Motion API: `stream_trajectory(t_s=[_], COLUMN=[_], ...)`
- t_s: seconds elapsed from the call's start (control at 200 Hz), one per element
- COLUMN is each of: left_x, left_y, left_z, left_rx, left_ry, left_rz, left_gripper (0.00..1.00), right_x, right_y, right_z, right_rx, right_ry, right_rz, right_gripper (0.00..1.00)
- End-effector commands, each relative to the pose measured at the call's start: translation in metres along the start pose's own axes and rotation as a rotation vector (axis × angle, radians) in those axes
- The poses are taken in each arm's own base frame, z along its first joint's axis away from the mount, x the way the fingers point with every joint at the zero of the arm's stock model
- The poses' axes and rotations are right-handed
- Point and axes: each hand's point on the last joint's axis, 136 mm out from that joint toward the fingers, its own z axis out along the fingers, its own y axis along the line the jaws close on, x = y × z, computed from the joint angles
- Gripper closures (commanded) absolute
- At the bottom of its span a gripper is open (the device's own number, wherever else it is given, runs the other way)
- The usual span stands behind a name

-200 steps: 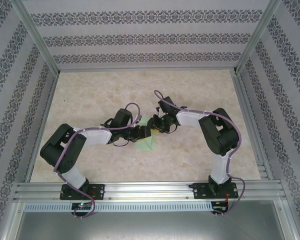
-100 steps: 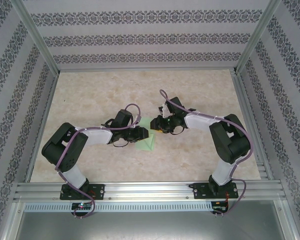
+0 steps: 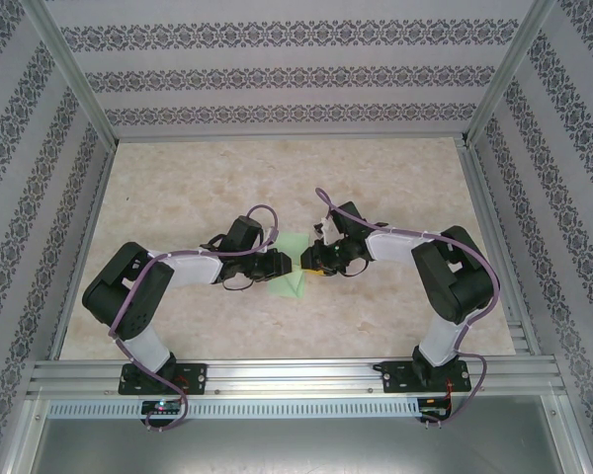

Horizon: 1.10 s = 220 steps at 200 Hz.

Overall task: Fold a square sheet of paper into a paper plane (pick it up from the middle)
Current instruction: Fold the triangle a second time at the center of the table.

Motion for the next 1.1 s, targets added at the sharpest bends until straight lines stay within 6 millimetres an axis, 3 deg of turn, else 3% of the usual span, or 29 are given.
stream_trajectory(t_s=[0.0,0.19,0.295,0.465,1.094], left_x=[-0.007,-0.008,-0.007,-0.008,-0.003], left_y=[-0.006,-0.009,-0.017,-0.027,-0.02], left_z=[0.0,-0.001,-0.002,-0.005,0.014], left_rx=[0.003,0.007,0.022,0.043,0.057], left_ry=[-0.011,-0.011,0.016,0.029,0.075], left_rz=[0.023,0.027,0.059,0.093,0.074], left_gripper=[0.76,0.77,0.74,0.74,0.77], right_x=[-0.007,-0.01,-0.014,-0.019,-0.024], right_y=[0.018,0.01,0.005,-0.003,-0.009], right_z=[-0.001,0.0,0.002,0.005,0.011], right_rx=[-0.046,-0.003,0.028,0.066,0.095], right_ry=[-0.008,-0.02,-0.026,-0.026,-0.015], right_rz=[-0.064,-0.063,-0.067,-0.077,-0.08], right_gripper=[0.75,0.89,0.92,0.93,0.93])
